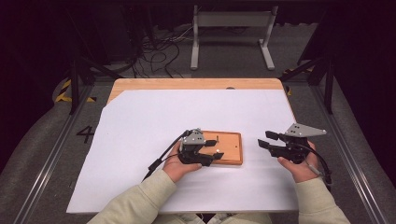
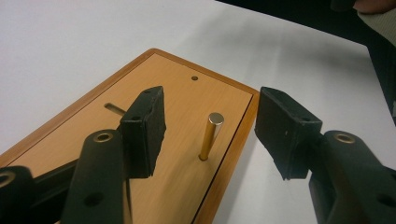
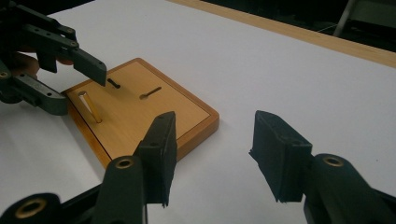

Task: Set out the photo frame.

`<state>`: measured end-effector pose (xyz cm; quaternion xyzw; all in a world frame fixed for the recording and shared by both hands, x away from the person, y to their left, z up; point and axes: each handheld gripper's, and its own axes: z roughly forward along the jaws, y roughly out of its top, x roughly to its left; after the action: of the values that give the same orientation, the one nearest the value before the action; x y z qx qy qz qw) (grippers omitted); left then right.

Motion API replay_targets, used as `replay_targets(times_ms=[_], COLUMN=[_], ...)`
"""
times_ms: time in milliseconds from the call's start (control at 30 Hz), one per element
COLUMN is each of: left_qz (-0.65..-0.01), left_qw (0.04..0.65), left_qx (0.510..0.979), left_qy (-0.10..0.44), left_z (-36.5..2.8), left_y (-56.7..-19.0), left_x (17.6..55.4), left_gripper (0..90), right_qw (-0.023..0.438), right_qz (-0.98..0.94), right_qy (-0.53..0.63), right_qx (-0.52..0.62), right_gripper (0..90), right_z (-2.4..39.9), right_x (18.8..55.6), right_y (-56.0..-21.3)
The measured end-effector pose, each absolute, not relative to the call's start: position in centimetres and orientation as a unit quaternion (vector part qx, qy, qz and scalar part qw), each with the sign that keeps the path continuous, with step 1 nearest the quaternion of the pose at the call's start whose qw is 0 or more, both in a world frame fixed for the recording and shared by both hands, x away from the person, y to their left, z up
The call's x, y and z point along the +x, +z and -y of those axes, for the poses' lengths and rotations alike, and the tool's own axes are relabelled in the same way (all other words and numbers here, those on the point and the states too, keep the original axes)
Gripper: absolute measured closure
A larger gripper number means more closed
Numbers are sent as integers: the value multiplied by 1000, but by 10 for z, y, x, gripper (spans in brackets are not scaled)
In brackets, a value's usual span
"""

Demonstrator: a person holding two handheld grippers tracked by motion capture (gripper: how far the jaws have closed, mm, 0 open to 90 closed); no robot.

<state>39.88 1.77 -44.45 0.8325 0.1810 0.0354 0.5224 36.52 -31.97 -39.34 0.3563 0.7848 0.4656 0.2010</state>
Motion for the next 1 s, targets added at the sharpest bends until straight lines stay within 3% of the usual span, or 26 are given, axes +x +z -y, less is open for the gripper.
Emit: replay_targets(times_ms=[167, 267, 333, 567, 633, 667, 700, 1000], left_qz=[-183, -177, -164, -169, -165, -157, -152, -148], left_qw=[535, 525, 509, 495, 493, 486, 484, 466], left_qx=[825, 832, 844, 852, 854, 859, 861, 869], left_qy=[8, 18, 38, 24, 29, 36, 40, 74], left_z=[-11, -9, -8, -8, -8, -9, -9, -8], left_y=[-451, -453, -455, -461, -460, -460, -460, -455], left_x=[402, 402, 401, 405, 404, 403, 402, 395], left_gripper=[365, 371, 431, 591, 682, 797, 831, 841], right_qw=[201, 201, 201, 200, 199, 199, 199, 197], right_qz=[-785, -786, -786, -787, -788, -788, -788, -788], right_qy=[465, 464, 464, 464, 464, 464, 465, 464], right_qx=[357, 356, 354, 354, 353, 353, 353, 353], right_gripper=[504, 505, 504, 506, 506, 506, 506, 506], right_z=[320, 319, 318, 318, 317, 317, 318, 318], right_x=[365, 366, 366, 366, 366, 366, 366, 366], right_y=[-394, -394, -394, -394, -395, -395, -395, -395])
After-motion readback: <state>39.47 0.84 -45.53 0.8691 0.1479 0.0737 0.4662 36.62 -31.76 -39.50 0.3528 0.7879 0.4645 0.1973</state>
